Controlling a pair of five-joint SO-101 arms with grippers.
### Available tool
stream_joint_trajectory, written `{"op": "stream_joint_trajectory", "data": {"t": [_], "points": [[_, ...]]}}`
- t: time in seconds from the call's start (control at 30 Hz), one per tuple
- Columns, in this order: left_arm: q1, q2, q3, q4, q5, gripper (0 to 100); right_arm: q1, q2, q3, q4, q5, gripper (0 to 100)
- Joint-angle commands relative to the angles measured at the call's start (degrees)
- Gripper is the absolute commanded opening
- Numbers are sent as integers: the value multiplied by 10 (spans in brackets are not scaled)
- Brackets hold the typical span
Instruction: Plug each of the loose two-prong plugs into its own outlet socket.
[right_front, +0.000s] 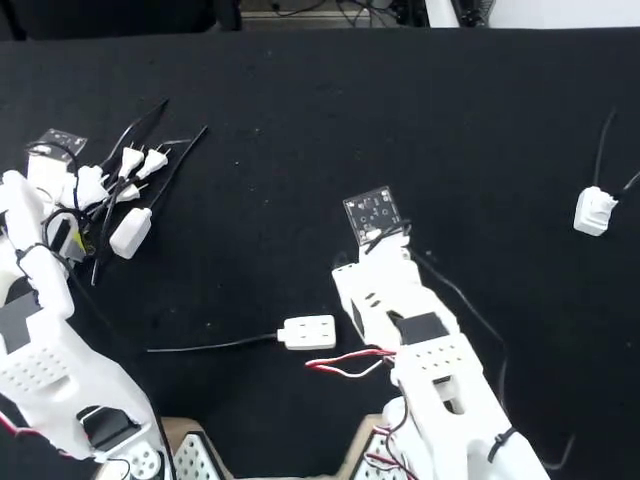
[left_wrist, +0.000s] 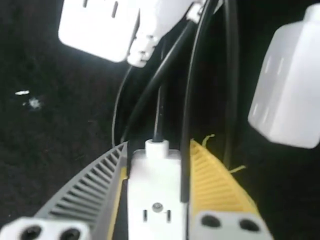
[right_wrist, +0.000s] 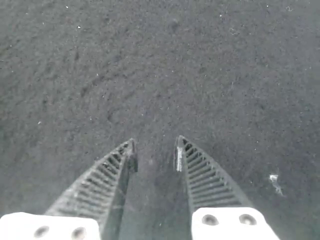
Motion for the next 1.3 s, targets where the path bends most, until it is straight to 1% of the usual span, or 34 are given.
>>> {"op": "stream_joint_trajectory", "data": {"t": [0.0, 0.23, 0.4, 0.53, 0.67, 0.77, 0.83, 0.97, 1.0, 1.1, 1.27], "points": [[-10, -45, -35, 3, -10, 238, 6, 1, -3, -15, -1, 121], [15, -45, -37, -1, -5, 238, 6, 1, -3, -15, -1, 121], [49, -39, -39, -2, 54, 238, 6, 1, -3, -15, -1, 121], [64, -40, -36, -2, 79, 238, 6, 1, -3, -15, -1, 121], [69, -38, -20, -3, 81, 235, 6, 1, -3, -15, -1, 121], [67, -39, 12, -25, 80, 195, 6, 1, -3, -15, -1, 121], [65, -39, 23, -39, 83, 152, 6, 1, -3, -15, -1, 121], [65, -40, 31, -38, 86, 21, 6, 1, -3, -15, -1, 121], [65, -43, 35, -38, 95, 37, 6, 1, -3, -15, -1, 121], [63, -47, 38, -36, 109, 29, 6, 1, -3, -15, -1, 121], [50, -105, 11, 23, 111, 30, 6, 1, -3, -15, -1, 121]]}}
